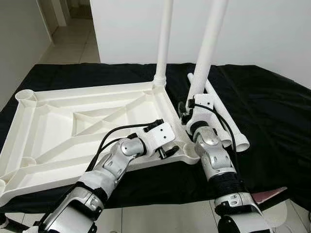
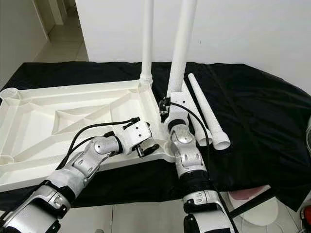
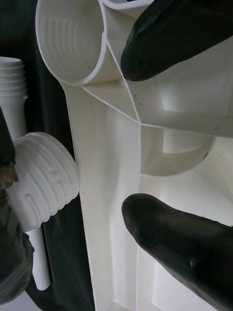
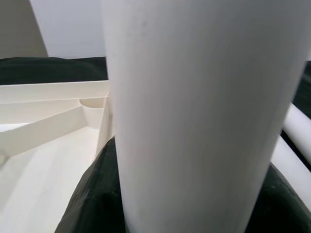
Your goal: Building children table
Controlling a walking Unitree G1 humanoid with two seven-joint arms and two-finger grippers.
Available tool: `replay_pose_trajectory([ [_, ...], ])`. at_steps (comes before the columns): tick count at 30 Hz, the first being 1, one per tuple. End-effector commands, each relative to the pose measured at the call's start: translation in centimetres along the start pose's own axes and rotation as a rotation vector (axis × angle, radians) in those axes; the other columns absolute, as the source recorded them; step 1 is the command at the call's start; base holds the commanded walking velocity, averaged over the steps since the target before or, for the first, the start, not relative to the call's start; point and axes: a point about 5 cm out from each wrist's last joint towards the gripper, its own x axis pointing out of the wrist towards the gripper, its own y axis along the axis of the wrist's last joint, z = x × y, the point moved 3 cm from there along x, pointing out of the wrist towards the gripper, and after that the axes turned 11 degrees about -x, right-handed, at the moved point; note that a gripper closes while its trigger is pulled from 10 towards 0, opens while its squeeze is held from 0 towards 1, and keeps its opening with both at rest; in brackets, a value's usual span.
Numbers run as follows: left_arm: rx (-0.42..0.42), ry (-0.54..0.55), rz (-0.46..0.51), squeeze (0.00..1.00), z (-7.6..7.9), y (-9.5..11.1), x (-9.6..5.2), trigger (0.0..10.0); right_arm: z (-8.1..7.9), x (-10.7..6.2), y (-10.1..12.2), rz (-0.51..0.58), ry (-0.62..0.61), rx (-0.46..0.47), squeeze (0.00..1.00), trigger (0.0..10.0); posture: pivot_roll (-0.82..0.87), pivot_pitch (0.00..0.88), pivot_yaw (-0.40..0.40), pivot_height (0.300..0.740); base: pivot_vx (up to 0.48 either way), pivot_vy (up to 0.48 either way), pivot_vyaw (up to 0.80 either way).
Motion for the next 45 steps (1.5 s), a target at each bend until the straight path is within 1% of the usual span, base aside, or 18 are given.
replay_pose_trajectory([
  [1, 0.007, 0.011, -0.006, 0.0, -0.2, 0.0, 0.1, 10.0, 0.3, -0.3, 0.4, 0.033, -0.002, 0.003, 0.0, 10.0, 0.04, 0.018, -0.03, 0.74, 0.0, 0.0, 0.0],
  [2, 0.002, 0.065, 0.008, 0.0, -1.3, 0.2, -0.4, 10.0, 0.4, -0.8, 0.1, 0.05, 0.008, -0.005, 0.0, 10.0, 0.04, 0.018, -0.03, 0.74, 0.0, 0.0, 0.0],
  [4, -0.005, 0.099, 0.017, 0.0, -2.0, 0.3, -0.8, 10.0, 0.5, -1.2, -0.1, 0.06, 0.011, -0.017, 0.0, 10.0, 0.04, 0.018, -0.03, 0.74, 0.0, 0.0, 0.0],
  [7, -0.025, 0.131, 0.038, 0.0, -2.9, 0.5, -1.5, 10.0, 0.6, -2.0, -0.1, 0.1, 0.032, 0.01, 0.0, 10.0, 0.04, 0.016, -0.033, 0.74, 0.0, 0.0, 0.0],
  [12, -0.081, 0.125, 0.106, 0.0, -3.3, 1.5, -2.9, 10.0, 1.2, -3.7, -0.3, 0.148, 0.019, 0.056, 0.0, 10.0, 0.05, 0.014, -0.041, 0.74, 0.0, 0.0, 0.0],
  [14, -0.088, 0.12, 0.116, 0.0, -3.3, 1.6, -3.1, 10.0, 1.2, -3.9, -0.3, 0.151, 0.019, 0.059, 0.0, 10.0, 0.05, 0.014, -0.041, 0.74, 0.0, 0.0, 0.0],
  [19, -0.124, 0.101, 0.128, 0.0, -2.8, 1.6, -3.5, 10.0, 1.0, -5.1, -0.5, 0.175, 0.029, 0.079, 0.0, 10.0, 0.05, 0.015, -0.045, 0.74, 0.0, 0.0, 0.0],
  [20, -0.143, 0.099, 0.133, 0.0, -2.7, 1.5, -3.5, 10.0, 0.9, -5.5, -0.4, 0.185, 0.032, 0.082, 0.0, 10.0, 0.05, 0.014, -0.047, 0.74, 0.0, 0.0, 0.0],
  [21, -0.211, 0.1, 0.157, 0.0, -2.5, 1.6, -3.5, 10.0, 0.7, -6.1, -0.3, 0.21, 0.044, 0.1, 0.0, 10.0, 0.05, 0.014, -0.047, 0.74, 0.0, 0.0, 0.0],
  [22, -0.211, 0.1, 0.157, 0.0, -2.5, 1.6, -3.5, 10.0, 0.7, -6.1, -0.3, 0.21, 0.044, 0.1, 0.0, 10.0, 0.05, 0.014, -0.047, 0.74, 0.0, 0.0, 0.0],
  [24, -0.254, 0.107, 0.176, 0.0, -2.2, 1.7, -3.4, 10.0, 0.5, -6.6, -0.2, 0.226, 0.054, 0.121, 0.0, 10.0, 0.05, 0.014, -0.047, 0.74, 0.0, 0.0, 0.0],
  [25, -0.284, 0.113, 0.188, 0.0, -1.8, 1.7, -3.4, 10.0, 0.4, -7.0, -0.4, 0.231, 0.066, 0.116, 0.0, 10.0, 0.04, 0.016, -0.048, 0.74, 0.0, 0.0, 0.0],
  [28, -0.317, 0.124, 0.205, 0.0, -1.5, 1.7, -3.5, 10.0, 0.2, -7.4, -0.7, 0.231, 0.082, 0.104, 0.0, 10.0, 0.04, 0.016, -0.048, 0.74, 0.0, 0.0, 0.0],
  [30, -0.344, 0.143, 0.228, 0.0, -1.3, 1.8, -3.9, 10.0, 0.1, -8.0, -1.7, 0.207, 0.096, 0.079, 0.0, 10.0, 0.04, 0.016, -0.048, 0.74, 0.0, 0.0, 0.0],
  [34, -0.355, 0.135, 0.245, 0.0, -1.0, 1.8, -4.5, 10.0, 0.2, -8.4, -2.8, 0.176, 0.1, 0.07, 0.0, 10.0, 0.04, 0.016, -0.048, 0.74, 0.0, 0.0, 0.0],
  [37, -0.362, 0.092, 0.251, 0.0, -0.4, 1.6, -5.5, 10.0, 0.4, -8.7, -3.9, 0.141, 0.105, 0.065, 0.0, 10.0, 0.05, 0.03, -0.05, 0.74, 0.0, 0.0, 0.0],
  [38, -0.371, 0.049, 0.251, 0.0, 0.0, 1.6, -6.2, 10.0, 0.5, -8.6, -4.2, 0.13, 0.109, 0.068, 0.0, 10.0, 0.05, 0.031, -0.051, 0.74, 0.0, 0.0, 0.0],
  [45, -0.354, -0.022, 0.236, 0.0, 1.1, 1.7, -7.1, 10.0, 0.3, -8.5, -4.5, 0.127, 0.134, 0.07, 0.0, 10.0, 0.05, 0.037, -0.051, 0.74, 0.0, 0.0, 0.0],
])
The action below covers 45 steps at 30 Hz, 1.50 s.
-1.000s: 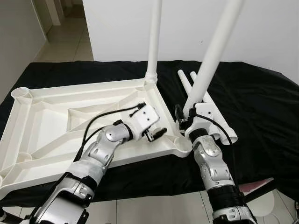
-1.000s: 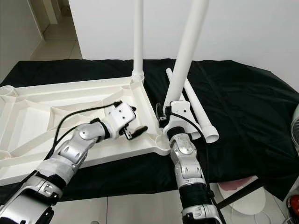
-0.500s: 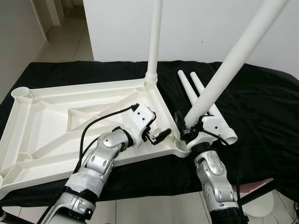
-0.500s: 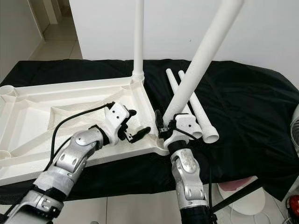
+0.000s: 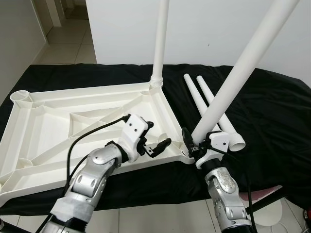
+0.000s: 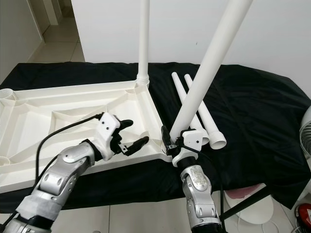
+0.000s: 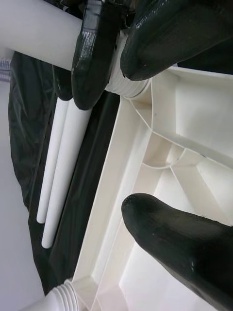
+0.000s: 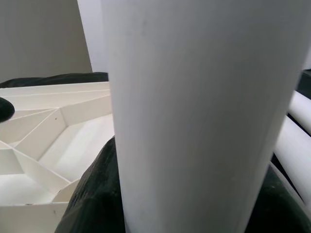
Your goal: Building children table
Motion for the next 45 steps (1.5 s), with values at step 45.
replay_pose_trajectory([
  [45, 0.041, -0.178, -0.134, 0.0, 3.1, -0.7, -1.2, 10.0, -0.6, -2.8, -5.9, -0.176, 0.077, 0.136, 0.0, 10.0, 0.06, 0.086, -0.036, 0.74, 0.0, 0.0, 0.0],
])
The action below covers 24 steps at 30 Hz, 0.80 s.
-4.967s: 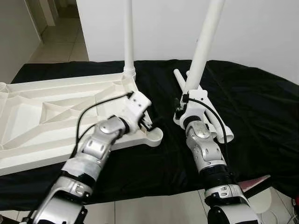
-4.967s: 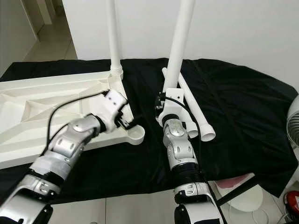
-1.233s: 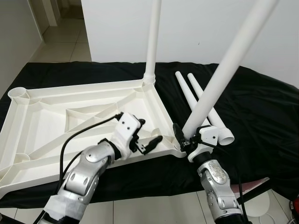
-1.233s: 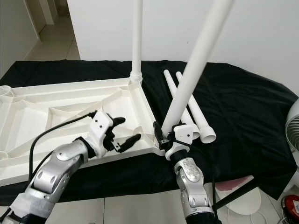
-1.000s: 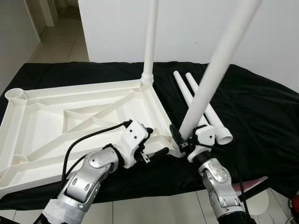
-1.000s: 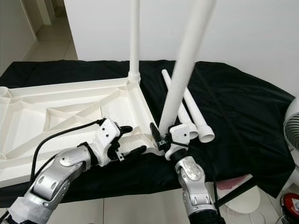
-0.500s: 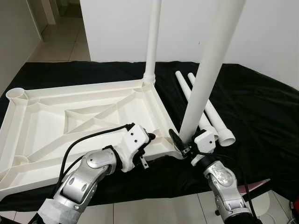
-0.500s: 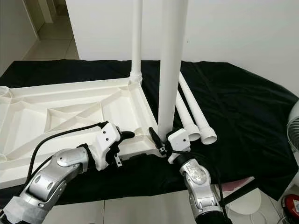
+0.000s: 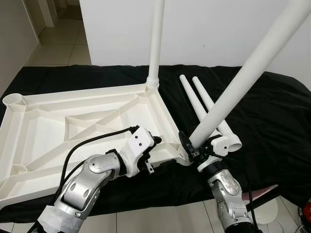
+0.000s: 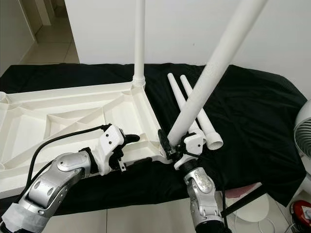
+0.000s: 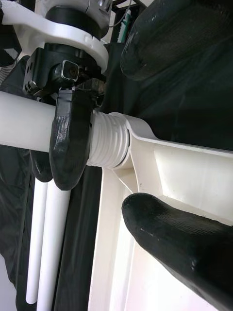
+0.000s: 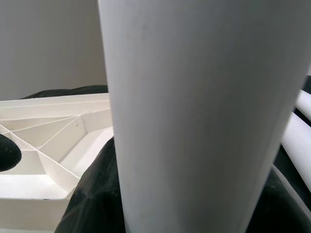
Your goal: Building children table
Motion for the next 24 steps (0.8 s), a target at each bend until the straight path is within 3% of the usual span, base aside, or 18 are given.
replay_pose_trajectory([
  [1, 0.005, 0.024, -0.001, 0.0, -0.1, 0.1, -0.2, 10.0, -0.3, -2.1, -3.9, -0.191, -0.033, 0.079, 0.0, 10.0, 0.06, 0.086, -0.036, 0.74, 0.0, 0.0, 0.0],
  [7, 0.004, 0.023, -0.002, 0.0, -0.1, 0.1, -0.2, 10.0, -0.3, -2.1, -4.1, -0.196, -0.037, 0.067, 0.0, 10.0, 0.06, 0.088, -0.037, 0.74, 0.0, 0.0, 0.0],
  [8, 0.003, 0.024, -0.002, 0.0, -0.2, 0.1, -0.2, 10.0, -0.4, -1.9, -4.3, -0.225, -0.011, 0.02, 0.0, 10.0, 0.06, 0.088, -0.036, 0.74, 0.0, 0.0, 0.0],
  [12, 0.002, 0.025, -0.003, 0.0, -0.2, 0.2, -0.2, 10.0, -0.5, -1.4, -4.7, -0.288, 0.013, 0.014, 0.0, 10.0, 0.06, 0.089, -0.036, 0.74, 0.0, 0.0, 0.0],
  [15, 0.002, 0.028, -0.002, 0.0, -0.3, 0.2, -0.2, 10.0, -0.4, -1.0, -5.1, -0.344, -0.014, 0.071, 0.0, 10.0, 0.06, 0.088, -0.038, 0.74, 0.0, 0.0, 0.0],
  [24, 0.001, 0.035, -0.001, 0.0, -0.3, 0.2, -0.2, 10.0, -0.2, -0.7, -5.3, -0.373, -0.065, 0.186, 0.0, 10.0, 0.06, 0.091, -0.04, 0.74, 0.0, 0.0, 0.0],
])
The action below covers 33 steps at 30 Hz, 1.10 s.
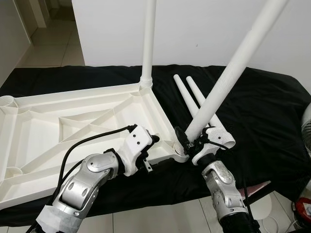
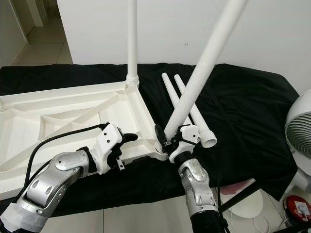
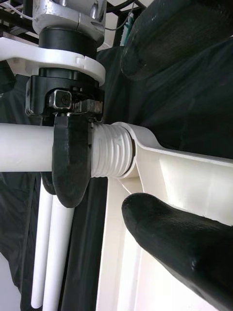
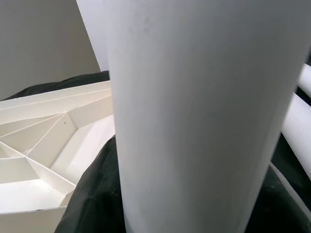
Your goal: Building children table
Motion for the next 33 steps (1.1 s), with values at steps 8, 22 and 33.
replay_pose_trajectory([
  [8, 0.006, 0.028, 0.001, 0.0, -0.2, 0.2, 0.0, 10.0, 1.1, -2.1, -4.8, -0.226, -0.091, 0.084, 0.0, 10.0, 0.06, 0.089, -0.039, 0.74, 0.0, 0.0, 0.0],
  [22, 0.015, 0.034, 0.004, 0.0, -0.4, 0.3, 0.0, 10.0, 0.2, -2.2, -4.3, -0.224, 0.126, -0.427, 0.0, 10.0, 0.06, 0.084, -0.038, 0.74, 0.0, 0.0, 0.0],
  [33, 0.019, 0.042, 0.0, 0.0, -0.6, 0.2, -0.3, 10.0, 0.7, -3.2, -4.7, -0.164, 0.028, -0.212, 0.0, 10.0, 0.06, 0.075, -0.036, 0.74, 0.0, 0.0, 0.0],
])
